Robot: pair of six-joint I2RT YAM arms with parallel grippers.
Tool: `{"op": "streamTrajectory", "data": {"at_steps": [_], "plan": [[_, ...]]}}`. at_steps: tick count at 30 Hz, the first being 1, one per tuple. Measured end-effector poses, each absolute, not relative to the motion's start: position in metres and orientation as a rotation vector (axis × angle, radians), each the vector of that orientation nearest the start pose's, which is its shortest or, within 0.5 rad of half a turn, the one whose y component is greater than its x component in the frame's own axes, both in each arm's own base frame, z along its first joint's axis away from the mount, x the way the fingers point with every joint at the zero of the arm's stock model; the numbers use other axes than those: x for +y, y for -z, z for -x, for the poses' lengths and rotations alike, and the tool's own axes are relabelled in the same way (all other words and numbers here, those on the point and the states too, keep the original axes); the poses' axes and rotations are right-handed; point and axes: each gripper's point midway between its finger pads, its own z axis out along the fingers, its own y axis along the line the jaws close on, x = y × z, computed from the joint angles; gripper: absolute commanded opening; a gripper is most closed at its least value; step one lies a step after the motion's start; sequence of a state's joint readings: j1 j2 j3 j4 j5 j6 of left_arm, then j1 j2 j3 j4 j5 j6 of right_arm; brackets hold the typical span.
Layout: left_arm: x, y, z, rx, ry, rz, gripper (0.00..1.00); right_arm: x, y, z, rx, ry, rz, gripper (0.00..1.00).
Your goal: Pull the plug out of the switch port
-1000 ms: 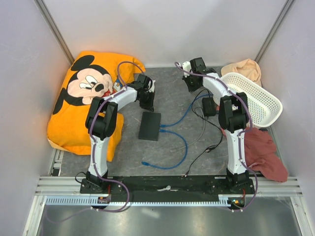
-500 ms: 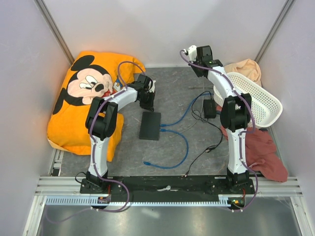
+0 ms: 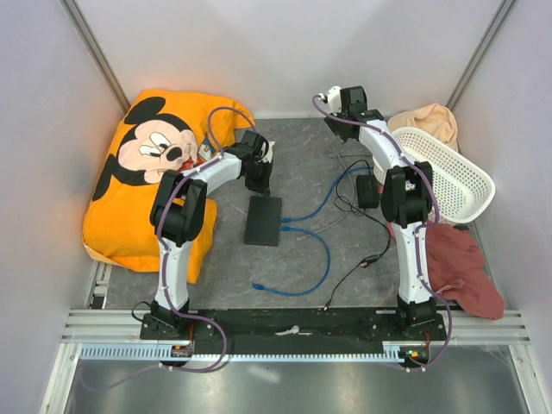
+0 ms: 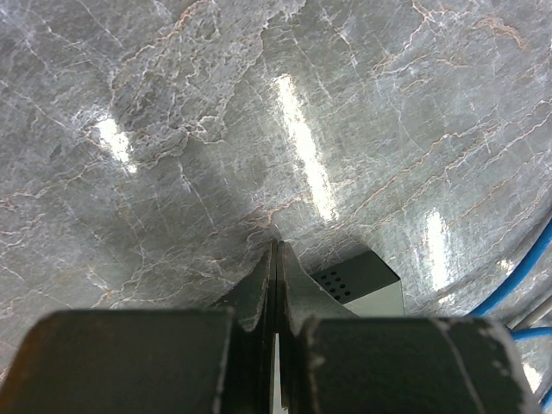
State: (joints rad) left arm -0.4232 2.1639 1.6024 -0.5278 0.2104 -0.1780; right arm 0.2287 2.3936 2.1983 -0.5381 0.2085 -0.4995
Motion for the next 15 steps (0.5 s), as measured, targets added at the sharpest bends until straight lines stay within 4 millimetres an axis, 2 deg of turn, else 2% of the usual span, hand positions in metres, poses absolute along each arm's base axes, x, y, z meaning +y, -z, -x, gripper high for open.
{"op": "streamTrajectory", "data": {"at_steps": [6,8,11,15], "plan": [[-0.239,-0.018,-0.423,2.670,0.458,-0.420,0.02,0.089,-0.117,-0.618,2.195,0.359,0.705,0.77],[-0.240,-0.018,-0.423,2.666,0.455,-0.427,0.02,0.097,-0.116,-0.618,2.193,0.296,0.704,0.77],[-0.241,-0.018,-0.423,2.661,0.445,-0.437,0.02,0.126,-0.116,-0.609,2.178,0.068,0.734,0.77],[-0.241,-0.018,-0.423,2.657,0.442,-0.450,0.02,0.170,-0.117,-0.566,2.180,-0.293,0.785,0.82]]}}
